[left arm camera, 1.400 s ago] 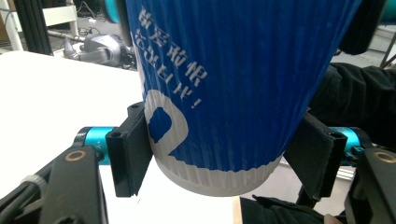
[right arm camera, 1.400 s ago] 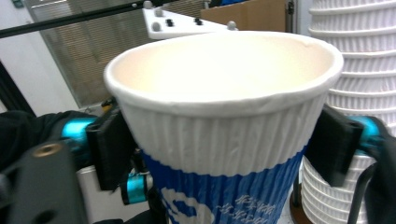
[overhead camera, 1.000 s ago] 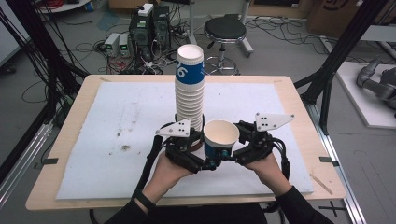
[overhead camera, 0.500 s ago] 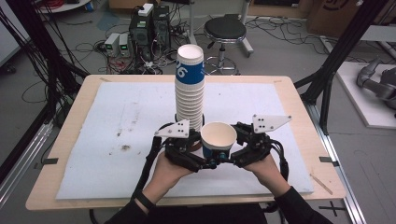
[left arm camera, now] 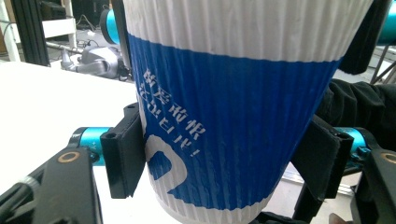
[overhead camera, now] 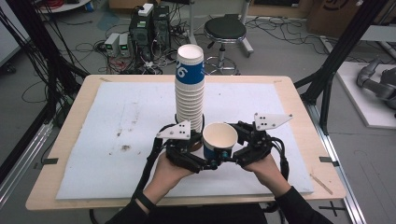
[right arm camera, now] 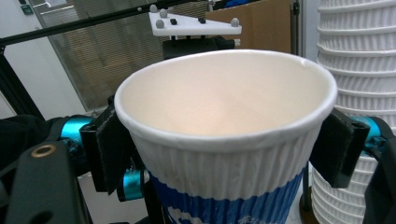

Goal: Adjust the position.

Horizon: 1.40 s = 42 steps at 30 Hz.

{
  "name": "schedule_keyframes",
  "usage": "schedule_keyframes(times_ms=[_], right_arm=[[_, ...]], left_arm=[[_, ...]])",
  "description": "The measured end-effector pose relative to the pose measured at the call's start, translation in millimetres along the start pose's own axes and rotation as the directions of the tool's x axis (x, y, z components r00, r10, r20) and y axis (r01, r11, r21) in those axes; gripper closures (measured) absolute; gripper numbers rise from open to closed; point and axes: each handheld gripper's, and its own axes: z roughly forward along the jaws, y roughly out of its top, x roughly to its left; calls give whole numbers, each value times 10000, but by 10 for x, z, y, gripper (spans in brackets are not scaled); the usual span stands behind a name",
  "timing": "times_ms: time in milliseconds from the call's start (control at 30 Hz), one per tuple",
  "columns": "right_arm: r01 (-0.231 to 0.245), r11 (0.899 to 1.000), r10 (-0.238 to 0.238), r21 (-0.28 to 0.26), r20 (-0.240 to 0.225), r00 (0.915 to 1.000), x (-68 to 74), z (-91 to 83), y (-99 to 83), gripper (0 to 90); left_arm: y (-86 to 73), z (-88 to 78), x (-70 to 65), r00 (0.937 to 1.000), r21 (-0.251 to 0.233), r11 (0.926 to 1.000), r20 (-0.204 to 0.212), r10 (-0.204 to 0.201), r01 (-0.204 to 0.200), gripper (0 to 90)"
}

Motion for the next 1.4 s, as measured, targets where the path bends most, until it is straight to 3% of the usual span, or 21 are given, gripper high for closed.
schedule_keyframes(times_ms=[233,467,867,1067,1167,1400], right_arm=[[82,10000,-82,55,68,9999,6,-7,1,199],[214,9998,-214,10,279,9994,-6,-54,14,216],[552,9984,-559,104,784,9954,-41,-159,33,217],[627,9978,-645,225,943,9934,-59,-209,36,217],[654,9974,-684,305,1077,9918,-67,-242,39,217],[640,9975,-676,286,1495,9865,-126,-360,45,212]], left_arm=[[-12,-3,9,10000,-35,10000,40,-46,46,261],[-6,-23,20,9998,12,9999,-135,-112,113,163],[67,-313,18,9965,82,9998,-816,191,-185,156],[107,-525,-5,9903,-210,9989,-1335,393,-425,156],[124,-643,-13,9850,-165,9977,-1604,628,-663,156],[121,-938,-40,9691,-207,9963,-2347,757,-828,156]])
